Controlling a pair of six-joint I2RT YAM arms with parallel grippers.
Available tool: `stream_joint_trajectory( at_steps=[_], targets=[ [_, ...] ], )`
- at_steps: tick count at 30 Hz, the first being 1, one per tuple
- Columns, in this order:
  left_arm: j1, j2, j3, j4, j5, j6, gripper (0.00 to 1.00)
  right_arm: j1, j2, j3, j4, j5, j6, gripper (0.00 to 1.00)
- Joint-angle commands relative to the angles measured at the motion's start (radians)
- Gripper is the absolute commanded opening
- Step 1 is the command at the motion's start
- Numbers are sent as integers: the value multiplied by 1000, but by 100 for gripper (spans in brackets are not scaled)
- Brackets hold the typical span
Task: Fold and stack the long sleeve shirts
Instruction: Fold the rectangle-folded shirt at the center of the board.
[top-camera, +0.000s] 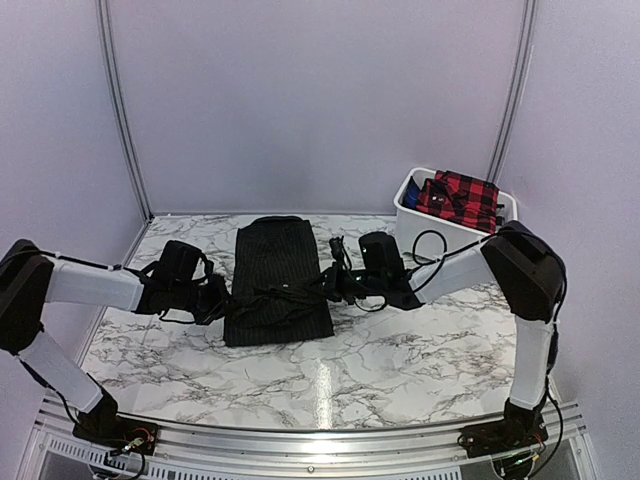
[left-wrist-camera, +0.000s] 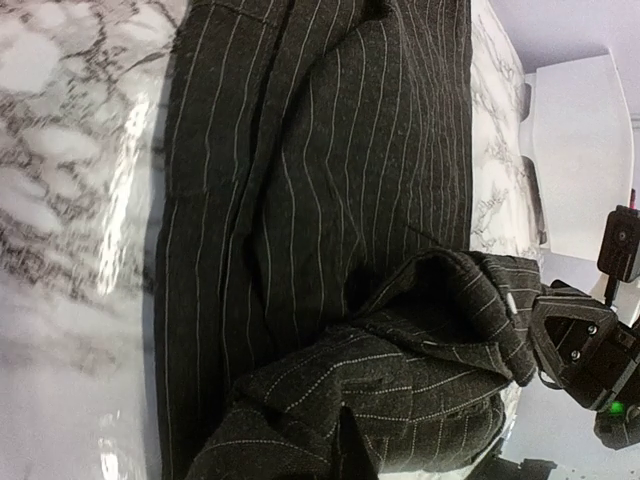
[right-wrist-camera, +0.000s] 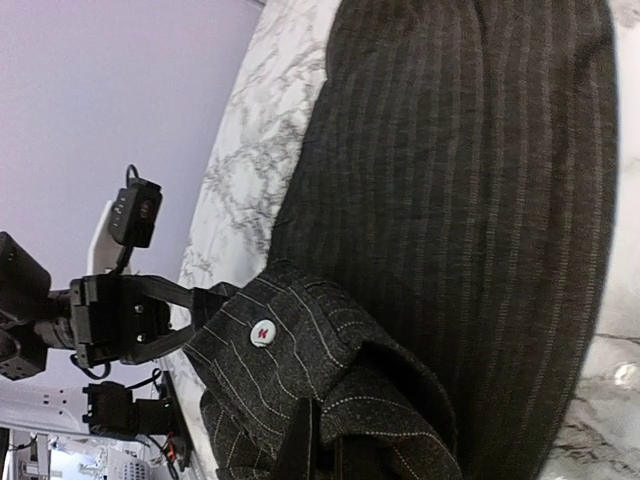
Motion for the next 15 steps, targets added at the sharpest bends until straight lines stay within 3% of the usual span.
stream_joint_trajectory(
  at_steps=[1, 8, 15],
  targets=[
    [12, 130, 98, 54, 17, 108, 0, -15, 44, 27, 44, 53, -7, 0],
    [10, 199, 96, 62, 12, 80, 0, -14, 105, -21, 74, 49, 11, 0],
    [-57, 143, -9, 62, -11, 15, 0, 17, 12, -206, 108, 47, 18, 0]
  ],
)
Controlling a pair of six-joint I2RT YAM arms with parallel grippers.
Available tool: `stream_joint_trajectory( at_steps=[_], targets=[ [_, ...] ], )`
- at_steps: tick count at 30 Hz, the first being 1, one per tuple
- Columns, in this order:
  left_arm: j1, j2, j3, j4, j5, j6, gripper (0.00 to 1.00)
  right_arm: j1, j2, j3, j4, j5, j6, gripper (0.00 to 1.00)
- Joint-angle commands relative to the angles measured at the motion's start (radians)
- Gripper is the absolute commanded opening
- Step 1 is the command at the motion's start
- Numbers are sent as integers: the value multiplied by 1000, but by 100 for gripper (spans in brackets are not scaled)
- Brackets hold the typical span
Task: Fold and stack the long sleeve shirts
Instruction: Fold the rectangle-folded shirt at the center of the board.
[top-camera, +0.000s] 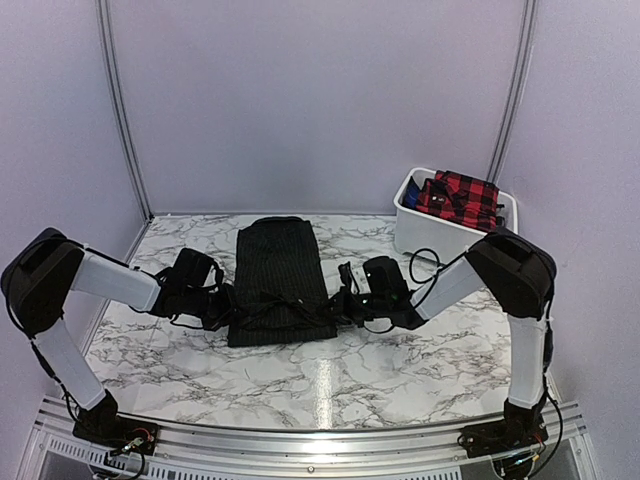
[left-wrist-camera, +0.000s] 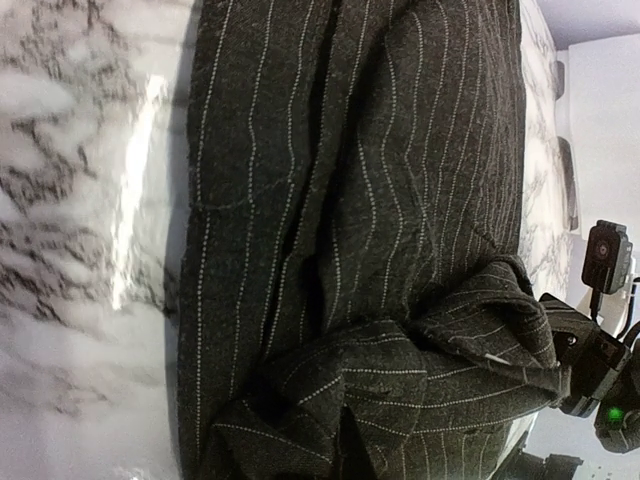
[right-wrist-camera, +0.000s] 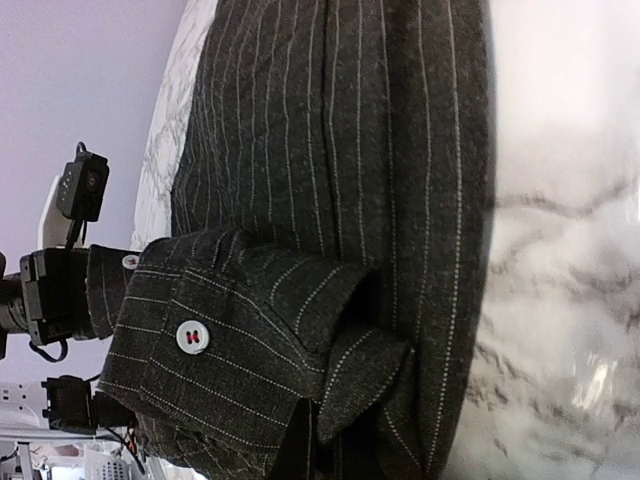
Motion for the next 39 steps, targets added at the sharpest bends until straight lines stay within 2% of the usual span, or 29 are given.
stream_joint_trajectory(
  at_steps=[1, 8, 13, 18, 33, 39],
  targets=[
    [-64, -64, -83, -3, -25, -52, 0, 36, -89, -110, 27, 3, 7, 0],
    [-151, -262, -200, -3, -91, -145, 0, 106, -228, -241, 31, 45, 44, 0],
    [-159, -336, -185, -31, -118, -141, 0, 110, -290, -192, -42, 70, 18, 0],
    [-151, -308, -117, -87, -139, -87, 1, 90, -264, -101, -102, 67, -22, 0],
    [-82, -118, -19, -43, -109, -49, 2, 25, -132, -1, -72, 25, -21, 0],
    [-71, -118, -4, -53, -112, -41, 8, 16, -128, 1, -68, 20, -22, 0]
  ],
)
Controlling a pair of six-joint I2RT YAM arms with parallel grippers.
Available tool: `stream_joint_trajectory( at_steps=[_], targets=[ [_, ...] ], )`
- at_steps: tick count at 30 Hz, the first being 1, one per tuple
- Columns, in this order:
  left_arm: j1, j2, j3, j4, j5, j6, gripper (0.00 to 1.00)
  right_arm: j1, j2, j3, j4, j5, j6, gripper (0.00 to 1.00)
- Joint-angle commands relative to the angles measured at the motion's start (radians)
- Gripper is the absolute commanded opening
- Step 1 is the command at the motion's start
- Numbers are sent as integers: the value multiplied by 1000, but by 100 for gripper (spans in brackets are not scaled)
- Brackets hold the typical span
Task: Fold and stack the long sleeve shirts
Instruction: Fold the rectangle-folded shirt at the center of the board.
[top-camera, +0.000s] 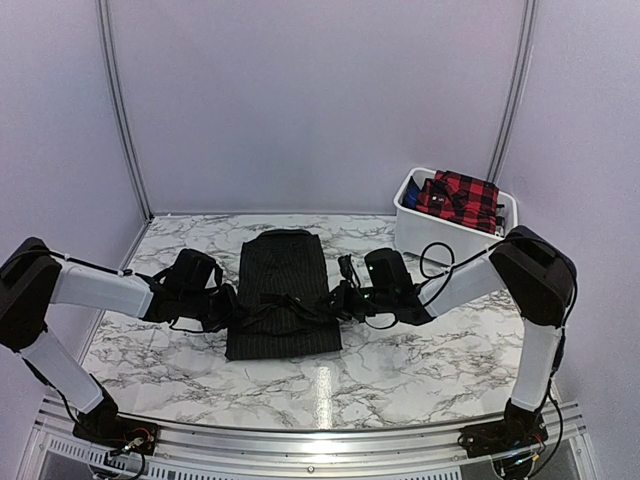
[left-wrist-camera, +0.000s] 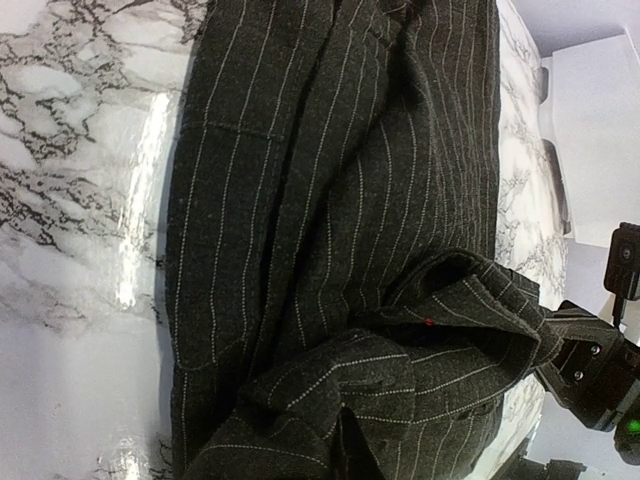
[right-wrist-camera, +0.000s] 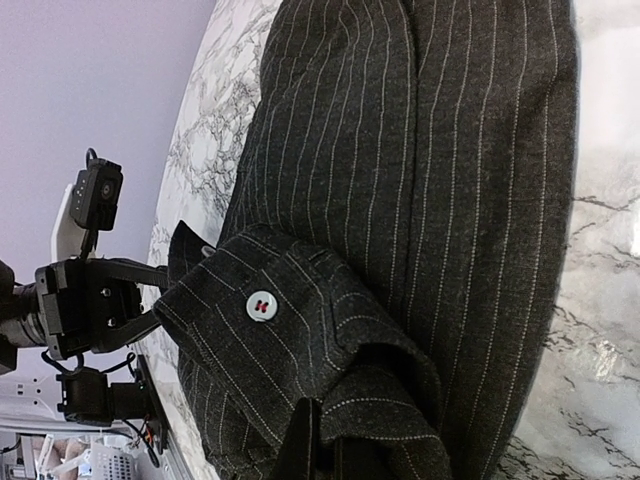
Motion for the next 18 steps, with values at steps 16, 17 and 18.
stream_joint_trajectory(
  at_steps=[16, 17, 18],
  targets=[
    [81, -166, 65, -136, -43, 164, 89, -21, -143, 118, -271, 128, -238, 67],
    [81, -185, 71, -157, -44, 181, 89, -22, -152, 124, -290, 144, -255, 70],
    [81, -199, 78, -173, -42, 197, 90, -22, -161, 129, -313, 161, -272, 73]
  ],
)
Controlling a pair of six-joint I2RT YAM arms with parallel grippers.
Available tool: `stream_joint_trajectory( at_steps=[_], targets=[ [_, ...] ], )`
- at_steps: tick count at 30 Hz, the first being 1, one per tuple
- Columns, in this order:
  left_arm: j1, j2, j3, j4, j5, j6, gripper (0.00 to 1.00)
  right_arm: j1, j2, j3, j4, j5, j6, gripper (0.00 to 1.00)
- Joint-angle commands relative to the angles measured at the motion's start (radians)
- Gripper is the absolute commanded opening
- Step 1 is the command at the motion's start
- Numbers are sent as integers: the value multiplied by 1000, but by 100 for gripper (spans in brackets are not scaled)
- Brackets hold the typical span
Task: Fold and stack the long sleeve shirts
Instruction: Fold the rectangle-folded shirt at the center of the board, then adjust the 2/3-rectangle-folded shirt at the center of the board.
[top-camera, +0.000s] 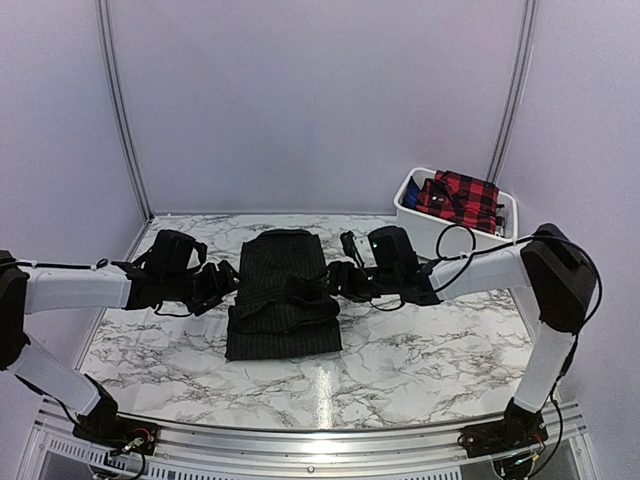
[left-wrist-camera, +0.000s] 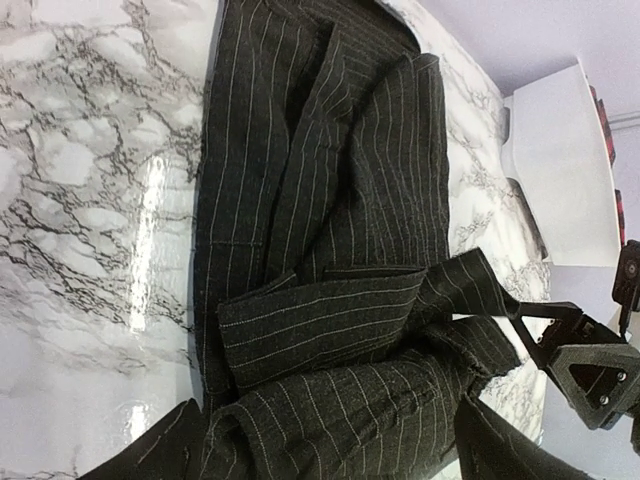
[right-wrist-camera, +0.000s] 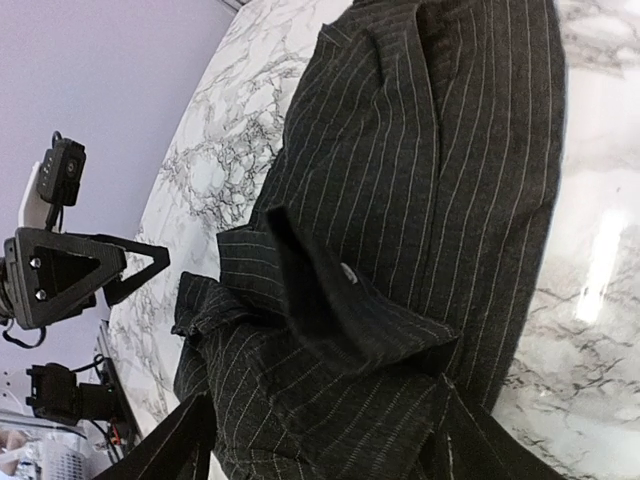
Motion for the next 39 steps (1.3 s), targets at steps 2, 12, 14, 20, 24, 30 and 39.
stream_joint_trajectory(
  at_steps=[2, 12, 14, 20, 24, 30, 39],
  targets=[
    [7, -83, 50, -117, 2, 113, 90, -9, -72, 58, -153, 111, -137, 75],
    [-127, -182, -36, -197, -4, 132, 87, 154, -80, 105, -368, 299, -313, 83],
    [-175, -186, -52, -206, -27, 122, 86, 201, -84, 88, -368, 353, -316, 87],
    [-266, -164, -82, -196, -68, 73, 69, 361, -65, 97, -415, 595, -310, 87],
    [-276, -148, -87, -182, -77, 60, 62, 417, -18, 129, -474, 757, -279, 87],
    [-276, -134, -87, -170, -78, 55, 59, 436, 92, 228, -563, 874, -252, 87],
    [-276, -153, -93, -174, -81, 56, 58, 402, 194, 396, -654, 942, -225, 88]
  ],
)
